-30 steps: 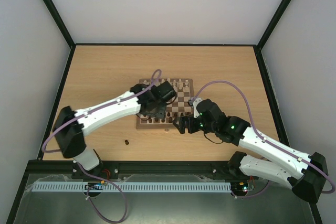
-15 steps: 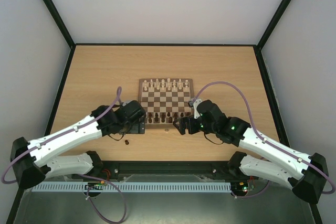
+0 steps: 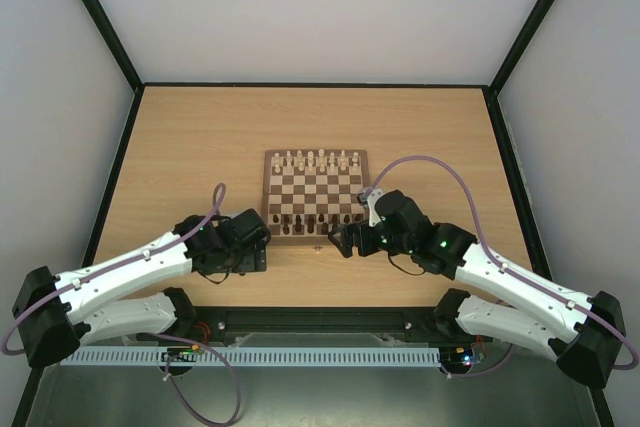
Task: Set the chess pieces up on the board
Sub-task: Pick up the chess piece at the center of the board.
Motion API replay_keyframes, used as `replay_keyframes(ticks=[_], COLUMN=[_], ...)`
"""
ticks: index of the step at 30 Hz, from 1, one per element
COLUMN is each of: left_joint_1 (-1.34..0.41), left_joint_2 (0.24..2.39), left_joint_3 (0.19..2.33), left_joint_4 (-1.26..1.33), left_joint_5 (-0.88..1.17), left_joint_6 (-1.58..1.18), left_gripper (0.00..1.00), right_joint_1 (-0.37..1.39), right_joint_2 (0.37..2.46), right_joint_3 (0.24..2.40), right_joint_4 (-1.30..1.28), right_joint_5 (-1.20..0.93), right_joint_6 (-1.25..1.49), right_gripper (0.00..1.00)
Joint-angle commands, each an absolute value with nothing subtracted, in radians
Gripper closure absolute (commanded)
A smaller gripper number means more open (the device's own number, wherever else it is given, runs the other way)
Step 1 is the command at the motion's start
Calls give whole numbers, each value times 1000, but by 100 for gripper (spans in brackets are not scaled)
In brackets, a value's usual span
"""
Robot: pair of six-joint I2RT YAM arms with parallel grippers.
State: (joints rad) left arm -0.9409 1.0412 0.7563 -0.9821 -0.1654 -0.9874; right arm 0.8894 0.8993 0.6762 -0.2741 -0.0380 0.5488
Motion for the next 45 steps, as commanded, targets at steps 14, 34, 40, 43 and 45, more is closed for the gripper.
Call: replay_keyframes(ticks=[14, 34, 40, 43, 45], left_joint_1=[-932, -835, -836, -834, -834], left_joint_2=[1127, 1208, 1196, 1190, 1188], left_joint_3=[656, 608, 597, 589, 589], left_joint_4=[-887, -784, -796, -804, -809], left_joint_5=[-126, -74, -64, -67, -66], left_joint_6=[-1016, -911, -917, -919, -920], left_gripper=[21, 71, 73, 68, 63], right_joint_1=[887, 887, 887, 887, 887], right_joint_2=[881, 873, 878, 877, 879], right_joint_3=[658, 653, 653, 653, 652], right_joint_4=[-256, -252, -252, -251, -252], right_joint_5=[-96, -112, -112, -111, -110], right_joint_6=[535, 533, 534, 534, 534], right_gripper=[2, 1, 1, 1, 1])
